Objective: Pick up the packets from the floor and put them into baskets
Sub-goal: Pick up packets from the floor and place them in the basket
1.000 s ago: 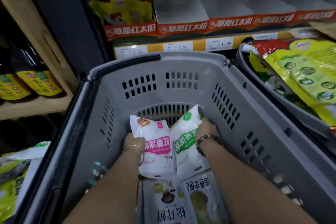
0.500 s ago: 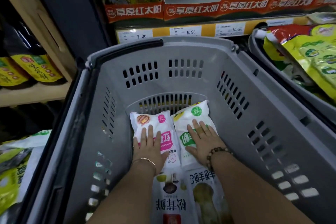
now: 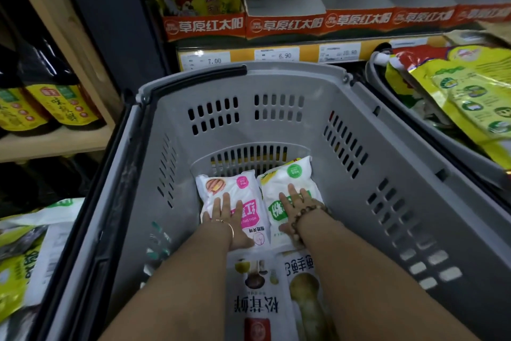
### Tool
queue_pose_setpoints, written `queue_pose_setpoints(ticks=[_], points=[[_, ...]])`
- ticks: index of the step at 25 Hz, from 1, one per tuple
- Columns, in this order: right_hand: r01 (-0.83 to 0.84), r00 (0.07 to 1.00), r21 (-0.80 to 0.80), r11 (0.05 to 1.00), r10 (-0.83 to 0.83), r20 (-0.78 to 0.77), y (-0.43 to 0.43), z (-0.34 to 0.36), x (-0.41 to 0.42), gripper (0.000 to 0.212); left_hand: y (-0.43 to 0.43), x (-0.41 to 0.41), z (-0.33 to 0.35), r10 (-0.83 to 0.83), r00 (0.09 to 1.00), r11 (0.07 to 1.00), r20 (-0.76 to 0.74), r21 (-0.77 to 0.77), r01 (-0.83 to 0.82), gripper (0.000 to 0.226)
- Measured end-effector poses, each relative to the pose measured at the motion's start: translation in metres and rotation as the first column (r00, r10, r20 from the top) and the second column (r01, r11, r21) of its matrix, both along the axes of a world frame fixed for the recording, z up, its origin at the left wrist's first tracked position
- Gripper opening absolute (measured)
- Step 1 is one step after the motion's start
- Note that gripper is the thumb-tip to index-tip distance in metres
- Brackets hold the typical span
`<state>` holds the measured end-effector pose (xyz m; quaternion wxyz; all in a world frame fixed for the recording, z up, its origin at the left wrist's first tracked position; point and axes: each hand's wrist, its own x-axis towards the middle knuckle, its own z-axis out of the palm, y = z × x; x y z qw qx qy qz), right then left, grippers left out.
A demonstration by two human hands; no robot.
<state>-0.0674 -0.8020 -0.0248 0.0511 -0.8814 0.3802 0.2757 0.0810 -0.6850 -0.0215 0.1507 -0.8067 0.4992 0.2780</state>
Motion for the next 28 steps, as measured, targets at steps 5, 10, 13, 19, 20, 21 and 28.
queue_pose_setpoints(ticks=[5,10,13,19,20,21,28], points=[[-0.050,0.998,-0.104,0.993,0.047,-0.039,-0.025,0.061,0.016,0.053,-0.025,0.000,0.050,-0.003,0.998,0.999,-0.059,-0.052,0.000,0.080],[0.137,0.940,-0.180,0.974,-0.070,0.334,-0.031,0.143,0.025,0.040,-0.045,0.015,0.156,0.113,0.956,0.825,-0.271,-0.511,-0.242,0.050],[0.127,0.850,-0.157,0.979,-0.026,0.526,-0.010,0.185,0.037,0.048,-0.020,0.029,0.208,0.085,0.938,0.671,-0.336,-0.677,-0.304,0.058],[-0.066,0.655,-0.233,0.970,0.218,0.723,0.084,0.249,0.090,0.048,0.116,0.066,0.247,0.070,0.942,0.370,-0.328,-0.868,-0.330,0.051],[-0.109,0.625,-0.229,0.967,0.246,0.741,0.104,0.258,0.101,0.048,0.143,0.073,0.247,0.082,0.936,0.353,-0.342,-0.869,-0.348,0.050],[-0.155,0.600,-0.230,0.961,0.276,0.751,0.125,0.265,0.114,0.048,0.168,0.082,0.245,0.104,0.938,0.347,-0.331,-0.872,-0.346,0.050],[-0.321,0.620,-0.307,0.896,0.444,0.647,0.262,0.266,0.198,0.043,0.320,0.146,0.205,0.378,0.887,0.323,-0.266,-0.860,-0.395,0.051]])
